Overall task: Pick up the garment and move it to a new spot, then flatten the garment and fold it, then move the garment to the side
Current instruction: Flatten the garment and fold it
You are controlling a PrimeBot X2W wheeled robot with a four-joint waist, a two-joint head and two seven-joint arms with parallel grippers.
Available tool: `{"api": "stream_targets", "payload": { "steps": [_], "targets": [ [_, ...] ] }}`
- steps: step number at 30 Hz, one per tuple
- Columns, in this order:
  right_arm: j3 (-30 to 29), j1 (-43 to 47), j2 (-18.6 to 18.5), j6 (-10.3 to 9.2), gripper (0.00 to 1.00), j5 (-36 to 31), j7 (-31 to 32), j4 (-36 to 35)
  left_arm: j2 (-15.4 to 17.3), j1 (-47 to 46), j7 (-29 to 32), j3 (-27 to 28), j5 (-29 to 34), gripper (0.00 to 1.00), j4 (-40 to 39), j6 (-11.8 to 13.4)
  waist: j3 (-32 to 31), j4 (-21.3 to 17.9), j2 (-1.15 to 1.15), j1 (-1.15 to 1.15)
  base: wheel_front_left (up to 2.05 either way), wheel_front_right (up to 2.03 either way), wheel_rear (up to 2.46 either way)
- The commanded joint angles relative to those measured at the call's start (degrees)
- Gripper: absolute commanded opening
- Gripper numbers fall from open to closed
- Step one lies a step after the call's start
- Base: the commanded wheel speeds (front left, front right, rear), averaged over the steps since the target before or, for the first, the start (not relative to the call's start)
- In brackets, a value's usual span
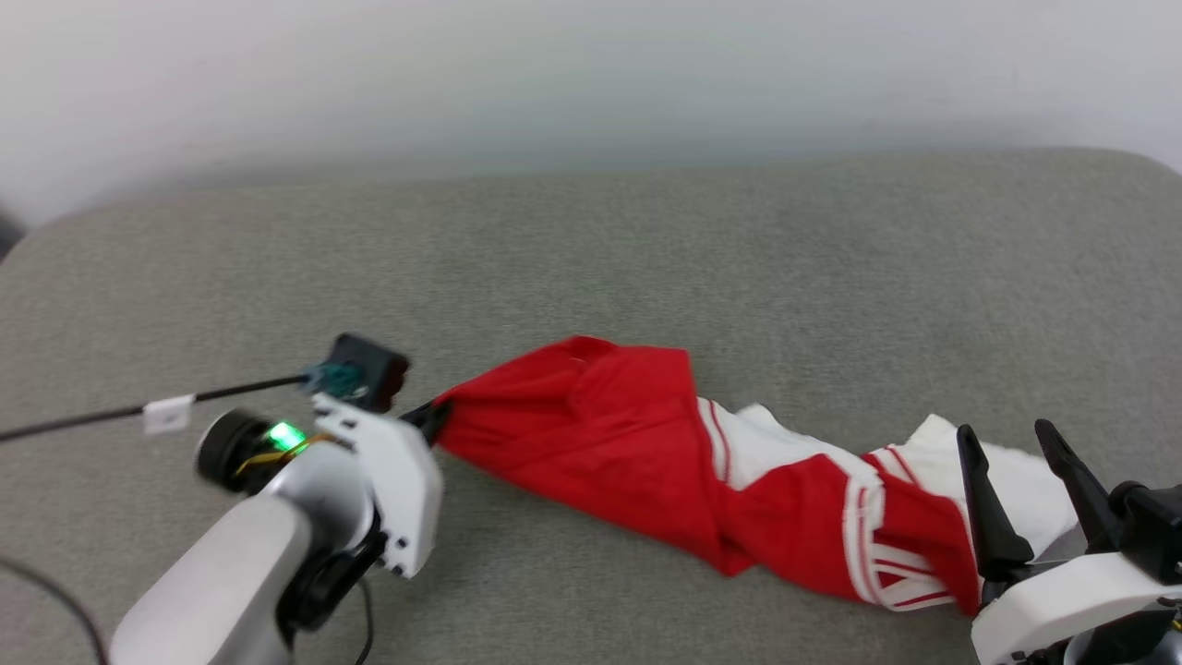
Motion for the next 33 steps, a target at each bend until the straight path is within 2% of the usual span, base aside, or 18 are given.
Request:
{"api": "stream_targets", "payload": {
  "steps": [1, 6, 9, 11, 12, 13, 14, 24, 28, 33],
  "targets": [
    [-0.2, 0.5, 0.2, -0.04, 1.0, -0.4, 0.2, -0.5, 1.1, 2.6, -0.5, 1.1, -0.9, 0.0, -0.6, 1.4, -1.6, 2.1, 0.0, 0.0, 0.0, 0.0, 0.0],
    [-0.9, 1.2, 0.2, -0.04, 1.0, -0.5, 1.0, -1.3, 3.5, 14.4, -3.1, 5.8, -6.2, 0.0, -1.8, 7.0, -2.8, 4.1, 0.0, 0.0, 0.0, 0.0, 0.0],
    [-0.9, 1.9, 0.2, -0.04, 1.0, -0.6, 1.5, -1.9, 2.6, 24.2, -5.4, 7.7, -10.4, 0.0, -1.7, 10.0, -3.5, 4.8, 0.0, 0.0, 0.0, 0.0, 0.0],
    [-0.6, 2.1, 0.2, -0.04, 1.0, -0.7, 1.6, -2.1, 1.6, 27.6, -6.7, 8.3, -11.9, 0.0, -1.5, 10.7, -3.9, 5.0, 0.0, 0.0, 0.0, 0.0, 0.0],
    [-0.5, 2.2, 0.2, -0.04, 1.0, -0.7, 1.8, -2.1, 1.2, 28.7, -7.4, 8.5, -12.4, 0.15, -1.4, 11.1, -4.2, 5.1, 0.0, 0.0, 0.0, 0.0, 0.0],
    [-0.4, 2.3, 0.2, -0.04, 1.0, -0.8, 2.0, -2.1, 0.6, 29.7, -8.3, 8.8, -12.7, 0.65, -1.4, 11.4, -4.6, 5.2, 0.0, 0.0, 0.0, 0.0, 0.0],
    [-0.3, 2.4, 0.2, -0.04, 1.0, -0.8, 2.1, -2.2, 0.1, 30.4, -9.3, 8.9, -12.9, 1.0, -1.6, 11.7, -4.8, 5.3, 0.0, 0.0, 0.0, 0.0, 0.0],
    [0.4, 2.9, 0.1, -0.04, 1.0, -0.9, 3.5, -2.9, -1.0, 24.3, -21.3, 9.5, -4.0, 1.0, -6.6, 13.9, -6.9, 5.2, 0.0, 0.0, 0.0, 0.0, 0.0],
    [0.8, 2.9, 0.1, -0.04, 1.0, -0.9, 3.7, -3.1, -1.7, 18.7, -22.6, 7.8, -0.2, 1.0, -8.6, 13.1, -7.1, 4.8, 0.0, 0.0, 0.0, 0.0, 0.0],
    [2.0, 1.5, 0.0, -0.04, 1.0, -0.8, 4.0, -2.9, -3.6, 10.8, -21.5, 4.6, 2.7, 1.0, -7.9, 10.0, -6.6, 3.3, 0.0, 0.0, 0.0, 0.0, 0.0]
  ]
}}
